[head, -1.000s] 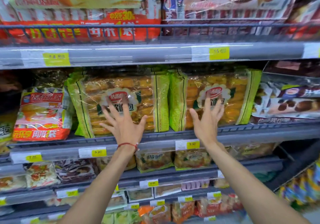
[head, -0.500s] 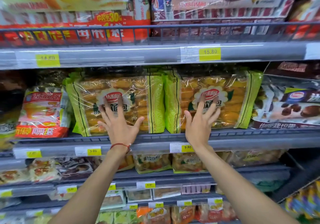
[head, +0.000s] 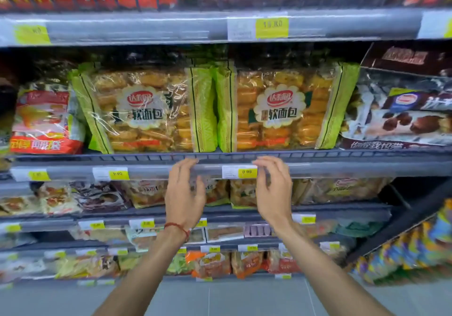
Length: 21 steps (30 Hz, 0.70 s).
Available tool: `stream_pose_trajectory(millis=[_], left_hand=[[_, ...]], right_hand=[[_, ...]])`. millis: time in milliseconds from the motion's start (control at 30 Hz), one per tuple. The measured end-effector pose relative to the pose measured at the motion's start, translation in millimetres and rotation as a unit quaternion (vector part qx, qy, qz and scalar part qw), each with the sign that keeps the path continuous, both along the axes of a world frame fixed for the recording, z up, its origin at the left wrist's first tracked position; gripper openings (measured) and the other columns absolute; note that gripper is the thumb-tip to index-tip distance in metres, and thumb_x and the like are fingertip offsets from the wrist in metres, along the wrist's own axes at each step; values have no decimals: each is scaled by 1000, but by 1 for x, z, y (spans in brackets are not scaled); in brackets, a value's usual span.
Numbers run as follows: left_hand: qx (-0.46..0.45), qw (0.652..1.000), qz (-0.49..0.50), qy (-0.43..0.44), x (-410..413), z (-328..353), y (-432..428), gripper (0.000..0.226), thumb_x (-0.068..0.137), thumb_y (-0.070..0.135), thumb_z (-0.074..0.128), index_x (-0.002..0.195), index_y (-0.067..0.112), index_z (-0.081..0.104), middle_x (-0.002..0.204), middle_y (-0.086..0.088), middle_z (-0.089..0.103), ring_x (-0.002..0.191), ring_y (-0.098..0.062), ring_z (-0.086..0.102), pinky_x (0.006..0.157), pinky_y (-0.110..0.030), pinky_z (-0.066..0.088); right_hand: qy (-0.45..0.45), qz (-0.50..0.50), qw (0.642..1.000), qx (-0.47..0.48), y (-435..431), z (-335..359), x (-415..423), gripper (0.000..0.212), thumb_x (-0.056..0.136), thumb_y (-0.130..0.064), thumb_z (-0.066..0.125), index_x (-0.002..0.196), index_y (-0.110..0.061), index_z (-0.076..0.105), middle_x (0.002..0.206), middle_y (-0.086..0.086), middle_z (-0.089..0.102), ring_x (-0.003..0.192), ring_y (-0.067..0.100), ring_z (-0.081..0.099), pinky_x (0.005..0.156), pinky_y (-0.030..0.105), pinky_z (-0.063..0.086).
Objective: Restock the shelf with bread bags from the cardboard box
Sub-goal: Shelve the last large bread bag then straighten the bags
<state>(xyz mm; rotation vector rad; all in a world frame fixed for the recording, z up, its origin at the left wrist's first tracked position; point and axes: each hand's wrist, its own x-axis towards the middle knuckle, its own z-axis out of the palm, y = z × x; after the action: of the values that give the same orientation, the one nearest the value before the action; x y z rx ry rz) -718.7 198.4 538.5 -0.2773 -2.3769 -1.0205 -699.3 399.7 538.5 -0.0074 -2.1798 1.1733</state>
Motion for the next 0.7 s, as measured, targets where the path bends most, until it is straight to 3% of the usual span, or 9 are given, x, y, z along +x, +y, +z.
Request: stream_pose_trajectory(millis=[100,200,300,400,533,700], left_hand=[[-34,997,-45,-43,23,-30,7,30,96,10,54,123,23,56,117,6,55,108,-16,54,88,-36,49],[-49,993,-59,-86,29,-59,10,28,93,8,56,116,23,60,116,8,58,107,-15,55,88,-33,48],[-53,986,-69,-143,20,-85,21,28,94,11,56,121,20,60,122,3,60,113,-18,56,92,-31,46],[-26,982,-82,-169,7,-107,37,35,93,12,57,127,18,55,125,2,58,116,-16,54,98,-34,46],[-6,987,-55,-153,-18,-129,60,44,93,18,60,134,9,47,126,-7,50,116,-20,49,98,-27,39],[14,984,-36,-172,-42,-151,91,53,96,39,58,129,1,42,121,-20,46,113,-36,43,82,-24,31]], right_hand=[[-10,22,1000,1,7,-34,21,28,97,6,55,102,-14,73,104,-9,64,103,17,61,88,34,52],[-43,15,999,2,20,-70,29,30,92,9,56,96,-15,73,98,-7,66,99,17,62,86,27,50],[-84,-14,996,-28,35,-109,26,27,93,6,58,99,-16,72,100,-4,67,97,16,65,88,35,53],[-123,-38,989,-79,47,-138,21,25,95,1,59,108,-18,70,109,0,64,92,-3,62,85,44,57],[-149,-43,983,-102,60,-159,11,31,98,-12,62,128,-16,61,127,-3,53,113,-3,54,96,46,54],[-200,-24,975,-89,71,-165,-10,65,104,-35,57,158,-13,29,160,5,30,149,19,32,121,45,32]])
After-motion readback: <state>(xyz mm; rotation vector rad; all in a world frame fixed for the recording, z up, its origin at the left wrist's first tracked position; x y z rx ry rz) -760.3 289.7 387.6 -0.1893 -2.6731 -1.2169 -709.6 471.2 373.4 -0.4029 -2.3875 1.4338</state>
